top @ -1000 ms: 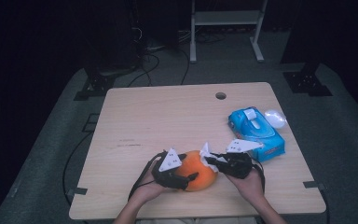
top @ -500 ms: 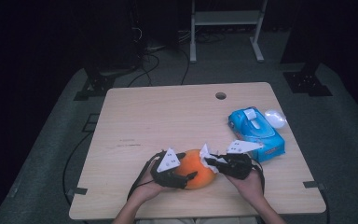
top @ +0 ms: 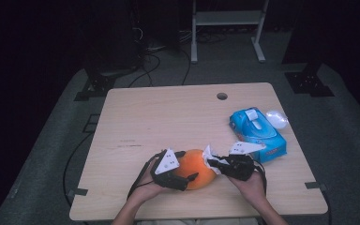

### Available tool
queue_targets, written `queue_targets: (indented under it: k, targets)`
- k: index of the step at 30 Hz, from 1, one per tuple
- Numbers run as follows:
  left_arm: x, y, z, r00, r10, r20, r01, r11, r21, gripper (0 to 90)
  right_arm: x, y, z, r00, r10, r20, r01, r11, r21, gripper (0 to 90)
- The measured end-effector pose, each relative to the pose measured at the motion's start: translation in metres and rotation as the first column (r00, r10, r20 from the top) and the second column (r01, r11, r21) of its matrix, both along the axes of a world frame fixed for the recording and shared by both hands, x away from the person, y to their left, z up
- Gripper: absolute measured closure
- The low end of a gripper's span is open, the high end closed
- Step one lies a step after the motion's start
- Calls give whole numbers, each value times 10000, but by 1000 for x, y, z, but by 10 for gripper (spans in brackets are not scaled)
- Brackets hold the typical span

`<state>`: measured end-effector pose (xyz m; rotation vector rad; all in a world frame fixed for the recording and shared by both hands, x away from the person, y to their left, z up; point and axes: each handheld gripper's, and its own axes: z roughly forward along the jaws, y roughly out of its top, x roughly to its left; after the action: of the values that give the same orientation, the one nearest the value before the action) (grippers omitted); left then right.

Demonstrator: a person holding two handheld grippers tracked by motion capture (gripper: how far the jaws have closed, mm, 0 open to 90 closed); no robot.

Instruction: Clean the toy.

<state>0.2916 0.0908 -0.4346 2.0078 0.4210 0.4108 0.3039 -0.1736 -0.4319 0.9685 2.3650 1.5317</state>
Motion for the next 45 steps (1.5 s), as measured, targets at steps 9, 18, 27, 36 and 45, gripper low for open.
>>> queue_targets:
  k: [9, 18, 27, 36, 45]
  targets:
    - [9, 8, -4, 9929, 746, -927, -737, 9972, 131, 253, 12, -16, -14, 9940, -710, -832, 712, 9975, -2, 797]
    - [10, 11, -5, 9896, 837, -1169, -840, 9965, 18, 253, 1, -8, -5, 9991, -312, -275, 312, 9995, -15, 796]
    - [-3, -5, 0, 9926, 502, -1104, -452, 9978, 475, 245, 5, -11, 2, 9977, -617, -262, 627, 9973, 382, 796]
    - [1, -3, 6, 9946, 62, -1033, -26, 9994, 351, 93, -3, -1, -3, 9903, 1310, -464, -1310, 9914, 17, 796]
    - [3, -9, -2, 9903, 1344, -365, -1322, 9896, 565, 331, 1, 2, 6, 9987, 484, -142, -479, 9982, 352, 800]
